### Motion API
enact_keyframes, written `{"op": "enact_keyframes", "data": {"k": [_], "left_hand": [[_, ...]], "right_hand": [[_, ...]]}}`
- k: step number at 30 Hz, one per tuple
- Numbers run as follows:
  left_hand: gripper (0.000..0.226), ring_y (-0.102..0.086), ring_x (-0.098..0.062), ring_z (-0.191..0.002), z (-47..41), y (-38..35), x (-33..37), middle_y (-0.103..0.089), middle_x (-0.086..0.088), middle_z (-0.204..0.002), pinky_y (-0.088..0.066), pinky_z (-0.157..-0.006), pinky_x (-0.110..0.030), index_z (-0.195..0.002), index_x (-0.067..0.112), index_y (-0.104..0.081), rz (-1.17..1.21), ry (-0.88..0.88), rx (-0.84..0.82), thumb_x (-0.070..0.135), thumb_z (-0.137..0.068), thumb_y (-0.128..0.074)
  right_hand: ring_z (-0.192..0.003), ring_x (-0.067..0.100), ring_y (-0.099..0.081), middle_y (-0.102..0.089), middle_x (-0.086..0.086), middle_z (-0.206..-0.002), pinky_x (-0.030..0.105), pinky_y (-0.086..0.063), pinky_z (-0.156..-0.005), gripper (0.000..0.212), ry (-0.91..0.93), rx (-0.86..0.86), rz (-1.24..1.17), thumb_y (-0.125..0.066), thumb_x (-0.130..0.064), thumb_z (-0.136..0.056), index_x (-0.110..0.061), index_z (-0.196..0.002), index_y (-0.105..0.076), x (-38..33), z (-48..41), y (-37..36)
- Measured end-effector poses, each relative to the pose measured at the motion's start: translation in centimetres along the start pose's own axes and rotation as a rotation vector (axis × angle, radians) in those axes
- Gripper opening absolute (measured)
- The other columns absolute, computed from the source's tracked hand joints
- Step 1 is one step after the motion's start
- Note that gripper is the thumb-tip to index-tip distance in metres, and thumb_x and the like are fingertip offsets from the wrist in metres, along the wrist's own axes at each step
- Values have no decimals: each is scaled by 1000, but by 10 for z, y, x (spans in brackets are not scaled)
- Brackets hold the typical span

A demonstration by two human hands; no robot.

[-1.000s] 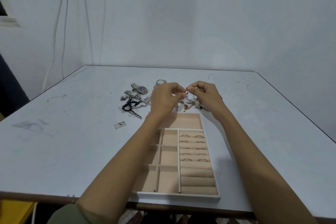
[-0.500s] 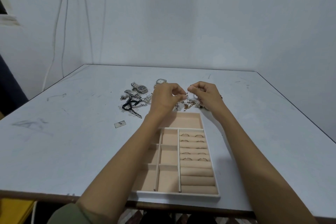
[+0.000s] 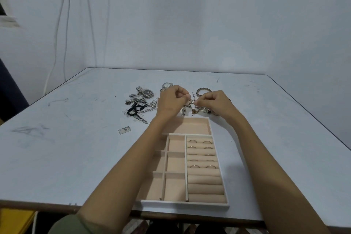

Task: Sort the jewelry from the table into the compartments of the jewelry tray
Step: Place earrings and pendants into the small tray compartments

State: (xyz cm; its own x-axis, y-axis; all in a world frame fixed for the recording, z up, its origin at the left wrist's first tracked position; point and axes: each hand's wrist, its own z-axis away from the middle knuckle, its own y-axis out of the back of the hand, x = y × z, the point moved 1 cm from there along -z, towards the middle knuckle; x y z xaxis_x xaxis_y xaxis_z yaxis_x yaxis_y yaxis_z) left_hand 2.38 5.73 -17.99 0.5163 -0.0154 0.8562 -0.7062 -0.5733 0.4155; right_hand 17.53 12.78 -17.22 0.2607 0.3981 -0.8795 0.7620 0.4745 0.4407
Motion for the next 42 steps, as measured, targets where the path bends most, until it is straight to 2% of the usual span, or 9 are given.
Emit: {"op": "enact_keyframes", "data": {"k": [4,8,11,18,25,30,37,39,42], "left_hand": [[5,-67,-17,-79,0,1,1,-69,-1,-77,-52,-80,-32,-80,21,-64,20,27,-19,19,-83,-68],[5,-66,-19,-78,3,2,1,-72,-7,-82,-49,-73,-28,-84,19,-64,-30,25,-50,21,-88,-63],[6,-68,-21,-82,6,1,0,-72,-9,-82,-51,-77,-30,-87,16,-64,-33,11,-59,20,-90,-60],[8,-69,-25,-79,5,-2,1,-69,-7,-75,-53,-81,-34,-86,16,-64,-38,-45,-113,16,-92,-58],[7,-62,-11,-68,3,0,-1,-63,7,-66,-47,-67,-15,-92,13,-68,-31,-75,-99,17,-91,-62],[5,-66,-22,-75,2,3,-3,-64,2,-67,-51,-74,-31,-87,16,-67,-60,-83,-81,19,-89,-64],[5,-65,-23,-77,3,5,-5,-65,-2,-72,-50,-73,-33,-86,16,-67,-95,-118,-63,19,-89,-64],[5,-62,-18,-72,2,5,-6,-64,2,-71,-49,-71,-29,-86,16,-67,-108,-134,-71,19,-89,-64],[6,-56,-3,-65,3,4,-5,-59,12,-68,-41,-60,-7,-88,13,-67,-105,-149,-89,17,-90,-63]], "right_hand": [[-39,4,-28,-34,-12,-39,10,-25,-43,8,36,-11,33,-74,-11,-80,-4,-83,-74,4,-2,0],[-39,3,-30,-37,-7,-47,11,-27,-42,8,44,52,47,-68,-14,-85,-6,-83,-68,7,-7,-3],[-39,2,-35,-39,-12,-42,13,-32,-45,7,67,79,93,-62,-15,-87,-9,-84,-64,8,-9,-7],[-46,10,-40,-44,-9,-45,31,-40,-60,5,111,194,164,-60,-20,-83,-17,-79,-62,12,-13,-14],[-42,7,-35,-40,-8,-43,22,-34,-53,4,135,227,88,-67,-13,-82,-10,-85,-67,6,-8,-6],[-44,7,-34,-39,-1,-48,17,-34,-50,1,142,177,37,-71,-10,-79,-11,-80,-71,3,-7,-2],[-48,10,-32,-36,3,-53,13,-32,-48,3,150,126,10,-72,-13,-81,-13,-78,-73,3,-5,-3],[-46,7,-33,-36,1,-52,12,-32,-47,4,151,129,14,-71,-14,-82,-12,-80,-73,3,-5,-3],[-48,9,-34,-37,1,-52,16,-33,-50,3,165,128,24,-71,-17,-83,-15,-81,-74,4,-6,-3]]}}
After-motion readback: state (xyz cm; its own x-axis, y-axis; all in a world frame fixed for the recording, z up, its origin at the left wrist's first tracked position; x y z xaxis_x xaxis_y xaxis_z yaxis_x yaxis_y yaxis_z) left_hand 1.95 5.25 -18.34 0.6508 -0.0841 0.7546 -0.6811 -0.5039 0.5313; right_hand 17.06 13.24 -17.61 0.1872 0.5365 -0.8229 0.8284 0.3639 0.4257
